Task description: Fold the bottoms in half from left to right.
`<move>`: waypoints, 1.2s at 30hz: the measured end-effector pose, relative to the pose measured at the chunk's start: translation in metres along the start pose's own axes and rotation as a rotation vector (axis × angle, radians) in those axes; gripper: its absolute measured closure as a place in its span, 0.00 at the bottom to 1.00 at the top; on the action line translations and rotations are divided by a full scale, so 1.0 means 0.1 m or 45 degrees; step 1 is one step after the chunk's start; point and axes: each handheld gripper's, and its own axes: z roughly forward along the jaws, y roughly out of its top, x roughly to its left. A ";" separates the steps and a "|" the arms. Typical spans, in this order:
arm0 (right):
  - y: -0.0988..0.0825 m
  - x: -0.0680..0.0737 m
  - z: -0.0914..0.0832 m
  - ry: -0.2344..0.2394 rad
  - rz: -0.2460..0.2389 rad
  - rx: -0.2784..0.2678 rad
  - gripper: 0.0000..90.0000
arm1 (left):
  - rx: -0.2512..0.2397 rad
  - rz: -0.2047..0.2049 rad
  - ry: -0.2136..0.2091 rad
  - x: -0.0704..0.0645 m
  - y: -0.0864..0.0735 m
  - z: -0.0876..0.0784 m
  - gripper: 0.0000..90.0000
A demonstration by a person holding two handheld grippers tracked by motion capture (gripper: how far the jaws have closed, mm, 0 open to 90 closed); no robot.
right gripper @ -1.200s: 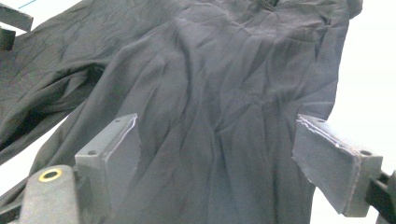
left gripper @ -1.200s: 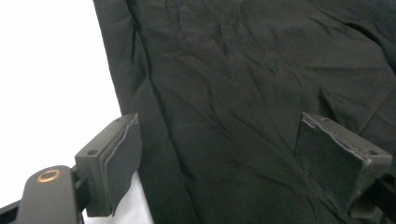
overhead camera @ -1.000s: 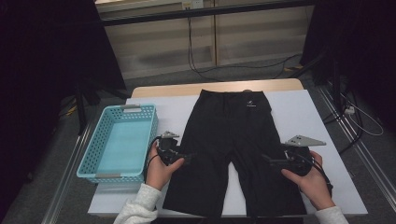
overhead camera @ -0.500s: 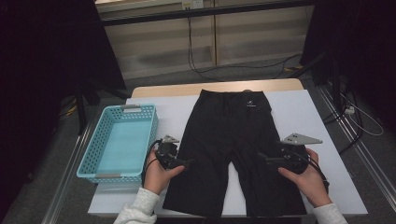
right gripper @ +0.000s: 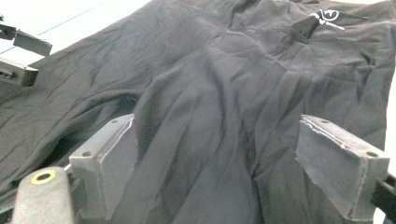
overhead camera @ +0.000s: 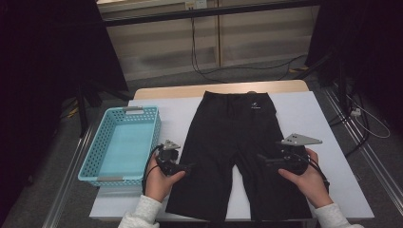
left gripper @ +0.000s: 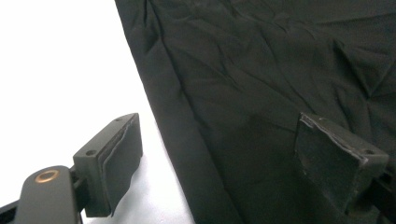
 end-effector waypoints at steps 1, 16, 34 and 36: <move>0.00 0.00 0.00 -0.002 -0.001 0.002 0.15 | 0.011 0.005 0.002 -0.01 0.00 0.00 0.17; -0.01 -0.01 -0.01 0.001 -0.005 0.000 0.15 | 0.032 -0.007 0.080 -0.05 -0.02 -0.06 0.49; -0.02 0.02 0.00 0.011 -0.005 0.008 0.15 | 0.029 -0.141 0.049 -0.02 -0.01 -0.08 0.94; -0.02 0.02 0.00 0.011 -0.006 0.006 0.15 | 0.033 -0.149 0.033 -0.03 -0.01 -0.08 0.97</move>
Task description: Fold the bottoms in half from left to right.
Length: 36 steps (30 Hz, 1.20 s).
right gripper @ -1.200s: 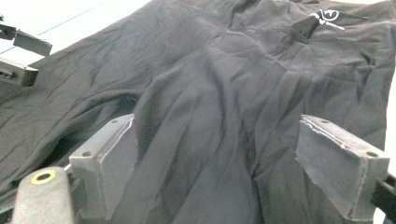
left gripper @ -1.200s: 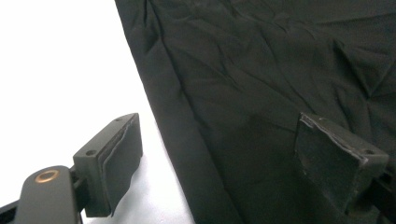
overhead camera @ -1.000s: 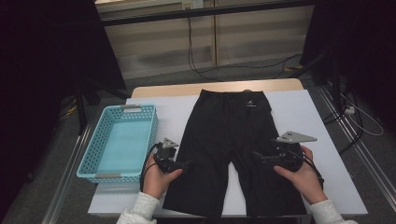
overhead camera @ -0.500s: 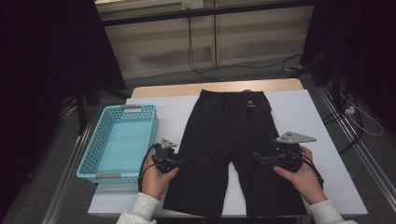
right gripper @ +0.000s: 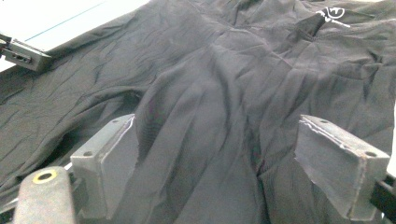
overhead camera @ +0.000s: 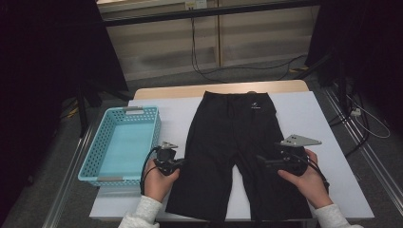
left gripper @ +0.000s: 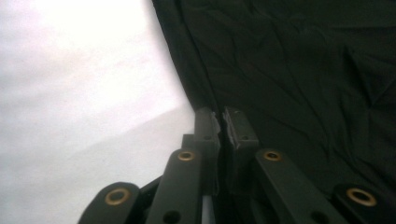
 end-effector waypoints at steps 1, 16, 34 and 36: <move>0.00 0.00 0.00 -0.001 0.001 -0.001 0.15 | -0.002 -0.009 -0.001 -0.01 0.00 0.00 0.97; 0.01 0.05 0.05 0.005 -0.007 0.015 0.15 | -0.051 -0.019 -0.092 -0.20 0.11 -0.04 1.00; 0.25 0.16 0.43 -0.013 0.002 0.037 0.16 | -0.101 0.039 -0.207 -0.48 0.15 0.07 1.00; 0.28 0.15 0.47 -0.011 0.016 0.035 0.17 | -0.096 0.037 -0.212 -0.48 0.14 0.08 1.00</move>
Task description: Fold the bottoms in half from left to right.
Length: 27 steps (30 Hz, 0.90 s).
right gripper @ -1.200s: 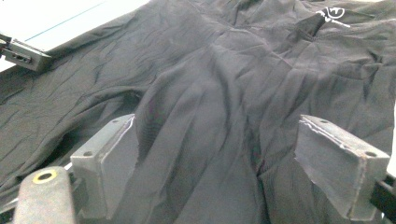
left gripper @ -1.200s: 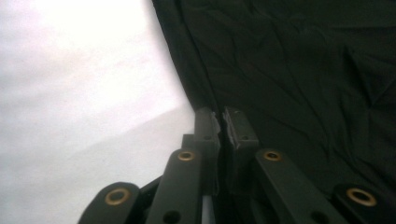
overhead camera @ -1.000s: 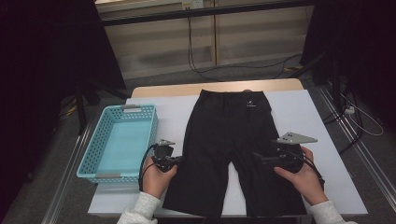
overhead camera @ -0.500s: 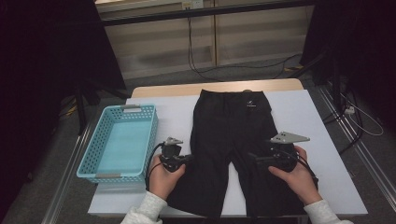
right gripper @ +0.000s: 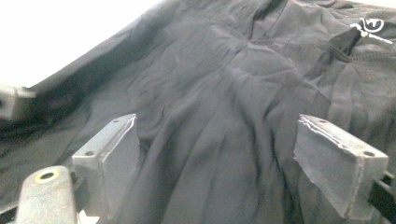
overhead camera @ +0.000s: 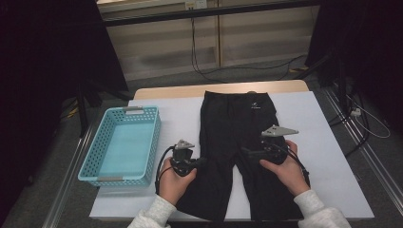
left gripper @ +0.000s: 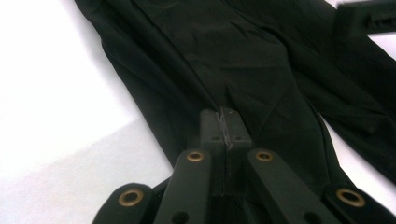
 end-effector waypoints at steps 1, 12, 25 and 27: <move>0.02 0.00 0.02 0.003 0.004 0.000 0.18 | -0.003 -0.003 -0.003 0.00 0.00 0.01 1.00; 0.21 0.10 0.28 0.008 0.018 0.007 0.17 | -0.017 -0.002 -0.081 -0.09 0.02 0.02 1.00; 0.39 0.33 0.54 0.022 -0.010 0.027 0.18 | -0.024 0.008 -0.093 -0.13 0.00 0.05 1.00; 0.39 0.36 0.58 0.034 -0.009 0.026 0.20 | -0.023 0.013 -0.094 -0.14 0.00 0.05 1.00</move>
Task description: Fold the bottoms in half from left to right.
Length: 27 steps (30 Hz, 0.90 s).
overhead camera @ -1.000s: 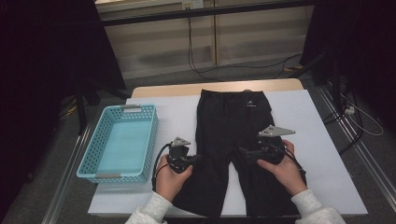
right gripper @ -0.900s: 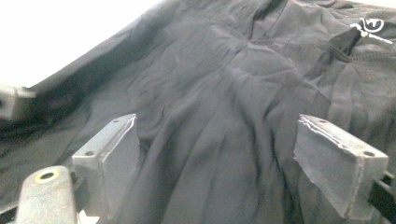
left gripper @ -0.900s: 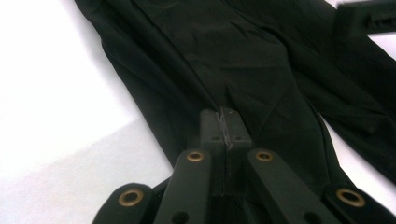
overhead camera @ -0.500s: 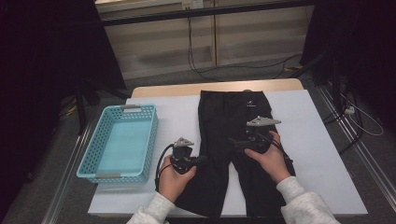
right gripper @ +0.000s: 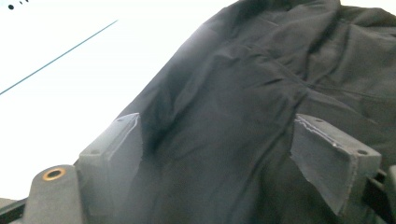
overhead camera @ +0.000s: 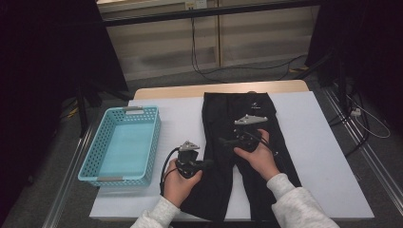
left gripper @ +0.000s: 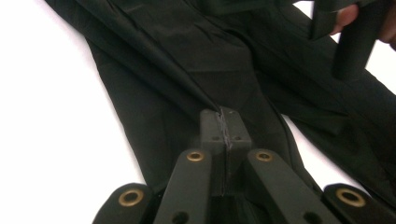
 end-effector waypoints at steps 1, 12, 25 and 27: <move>0.00 0.02 0.03 0.008 0.000 0.008 0.20 | 0.000 0.002 0.000 0.00 0.00 0.00 1.00; 0.01 0.11 0.18 0.040 0.011 0.032 0.21 | -0.001 0.004 0.004 0.00 -0.02 0.04 1.00; 0.05 0.22 0.37 0.098 0.024 0.070 0.40 | -0.021 0.010 0.002 -0.04 -0.01 0.02 1.00; 0.07 0.25 0.41 0.100 0.019 0.071 0.44 | -0.021 0.019 -0.001 -0.04 0.00 0.01 1.00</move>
